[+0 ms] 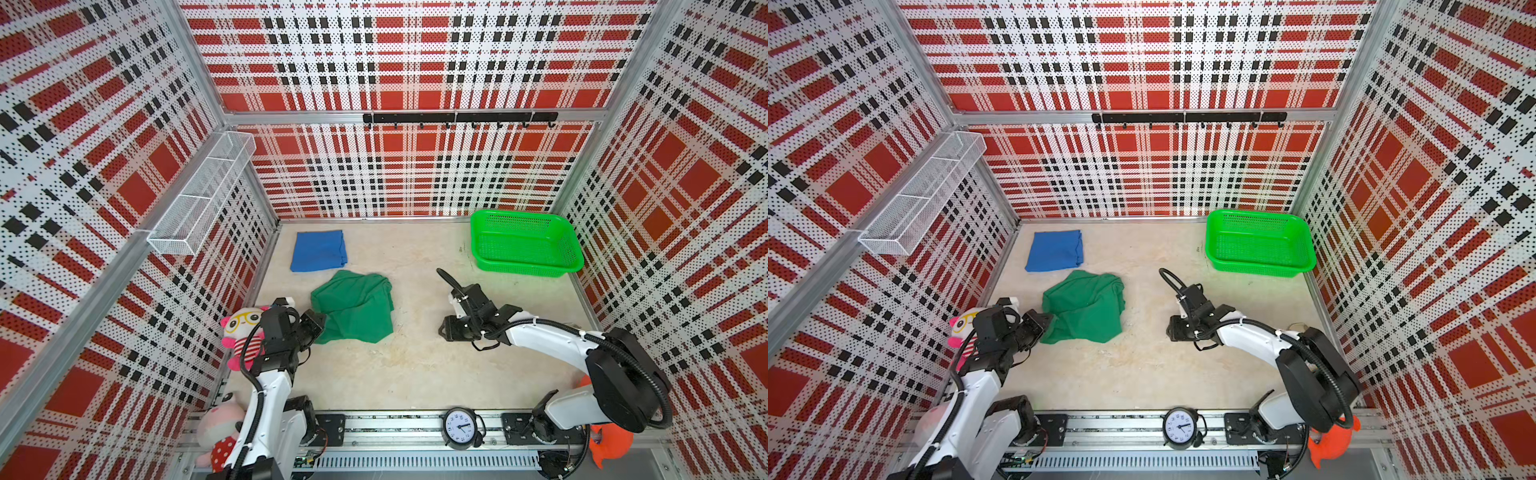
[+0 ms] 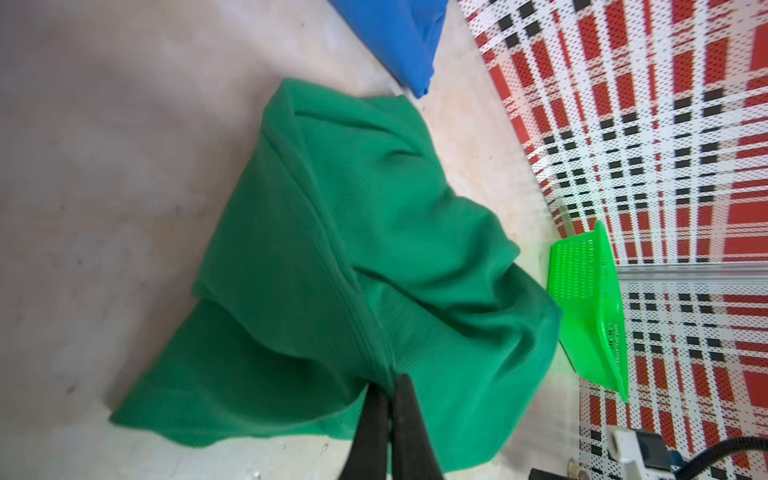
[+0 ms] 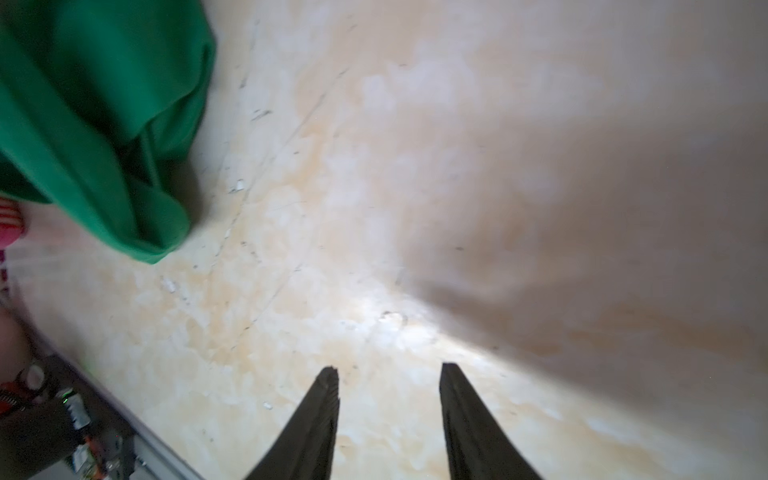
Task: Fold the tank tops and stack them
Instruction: 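Lift the green tank top high by its hem with both grippers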
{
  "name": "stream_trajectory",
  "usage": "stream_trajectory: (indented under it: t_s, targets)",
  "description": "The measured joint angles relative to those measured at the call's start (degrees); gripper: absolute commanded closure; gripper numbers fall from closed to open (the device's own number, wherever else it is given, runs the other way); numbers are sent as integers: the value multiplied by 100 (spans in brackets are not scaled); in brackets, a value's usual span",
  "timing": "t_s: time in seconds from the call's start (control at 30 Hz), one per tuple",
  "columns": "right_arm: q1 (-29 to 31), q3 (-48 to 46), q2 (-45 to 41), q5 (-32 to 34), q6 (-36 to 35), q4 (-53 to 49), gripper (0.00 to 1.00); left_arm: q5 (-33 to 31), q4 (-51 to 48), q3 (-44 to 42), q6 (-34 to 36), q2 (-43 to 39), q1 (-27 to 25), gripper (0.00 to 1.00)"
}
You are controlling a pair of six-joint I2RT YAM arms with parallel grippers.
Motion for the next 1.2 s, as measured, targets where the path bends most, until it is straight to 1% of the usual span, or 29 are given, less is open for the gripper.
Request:
stream_trajectory:
  t_s: [0.1,0.2,0.33,0.43,0.57,0.63,0.7,0.73,0.77,0.8,0.83,0.9,0.93,1.07,1.13,1.2]
  targets:
    - [389,313,385,-127,11,358,58,90,109,79,13,17,2,100]
    - [599,396,721,-424,-87,997,57,118,138,81,17,17,2,100]
    - [645,407,1202,-916,-201,1816,45,160,142,81,22,20,0,100]
    - [662,457,1519,-1180,-256,2317,38,179,144,81,24,39,-9,100]
    - [745,638,1915,-1375,-271,2900,38,173,144,83,42,98,-66,100]
    - [776,772,2122,-1445,-254,3150,39,166,144,87,46,111,-114,100]
    - [820,911,2308,-1495,-212,3346,45,144,146,90,59,122,-168,100]
    - [846,968,2376,-1510,-212,3416,51,127,146,92,63,131,-192,100]
    - [883,1027,2448,-1528,-195,3499,60,109,144,98,66,146,-212,100]
    - [920,1078,2507,-1541,-155,3560,71,90,142,114,68,168,-240,100]
    - [949,1102,2531,-1554,-144,3585,80,70,136,146,70,192,-264,100]
    - [973,1108,2527,-1539,-98,3554,95,17,129,267,70,245,-356,100]
    - [975,1113,2505,-1506,-105,3471,100,-20,125,341,72,260,-409,100]
    - [957,1215,2100,-1263,-229,2503,100,-173,70,949,63,380,-745,100]
    - [852,1427,1764,-1185,-321,1880,100,-249,37,1438,61,527,-944,100]
    - [636,1847,1434,-1126,-446,1231,100,-337,33,2076,72,737,-1176,100]
